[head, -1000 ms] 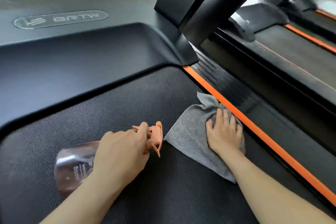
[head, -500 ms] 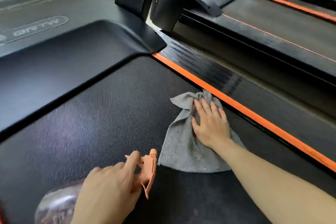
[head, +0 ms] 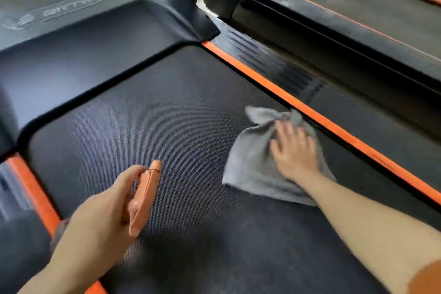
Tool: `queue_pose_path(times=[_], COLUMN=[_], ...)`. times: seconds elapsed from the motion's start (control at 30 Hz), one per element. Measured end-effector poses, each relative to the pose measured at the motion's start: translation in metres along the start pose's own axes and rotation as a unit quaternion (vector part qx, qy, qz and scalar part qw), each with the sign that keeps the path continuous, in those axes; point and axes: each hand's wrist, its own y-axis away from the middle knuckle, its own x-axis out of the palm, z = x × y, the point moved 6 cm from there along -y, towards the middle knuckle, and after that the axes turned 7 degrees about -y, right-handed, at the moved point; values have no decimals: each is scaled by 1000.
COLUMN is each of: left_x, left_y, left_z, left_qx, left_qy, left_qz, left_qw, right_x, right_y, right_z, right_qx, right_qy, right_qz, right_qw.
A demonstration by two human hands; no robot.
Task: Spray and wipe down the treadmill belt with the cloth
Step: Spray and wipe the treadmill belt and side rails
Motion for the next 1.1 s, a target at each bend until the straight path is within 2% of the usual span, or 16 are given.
queue_pose_path(times=[0.07, 0.13, 0.17, 0.3, 0.37, 0.43, 0.53, 0.63, 0.73, 0.77, 0.83, 0.93, 0.97, 1.03, 1.07, 1.1], left_x=[-1, 1, 3, -2, -8, -11, -11, -2, 2, 2, 5, 9, 5, -2, -4, -3], left_y=[8, 16, 17, 25, 32, 39, 51, 59, 67, 70, 73, 77, 78, 77, 78, 76], left_z=[-5, -7, -6, -15, -24, -30, -29, -26, -35, -41, -43, -35, -37, -32, -32, -28], left_qx=[0, -13, -13, 7, 30, 61, 43, 7, -5, 6, -3, -9, 16, 48, 45, 45], left_qy=[16, 33, 36, 44, 71, 80, 109, 166, 207, 200, 190, 231, 203, 195, 221, 236], left_qz=[1, 9, 4, -44, -65, -71, -61, -55, -47, -56, -55, 1, 21, 28, 34, 23], left_qw=[1000, 999, 999, 998, 995, 992, 991, 985, 977, 978, 980, 973, 979, 979, 974, 970], right_x=[-1, 11, 22, 51, 52, 50, 34, 13, 16, 20, 35, 46, 45, 40, 37, 31], right_y=[5, 27, 41, 136, 162, 154, 121, 90, 99, 118, 164, 213, 216, 191, 169, 144], right_z=[-14, 30, 67, 195, 206, 182, 95, 2, 8, 33, 101, 164, 168, 149, 126, 94], right_qx=[98, 139, 111, -133, -226, -263, -166, -19, 72, 57, -43, -188, -225, -284, -278, -232], right_qy=[-39, -77, -90, -112, -110, -102, -59, -26, -55, -54, -68, -101, -96, -48, -29, -24], right_qz=[8, -18, -18, 16, 70, 92, 27, 55, 36, 16, 5, 73, 103, 111, 107, 96], right_qw=[994, 987, 990, 985, 965, 955, 984, 998, 995, 997, 997, 974, 964, 951, 954, 968])
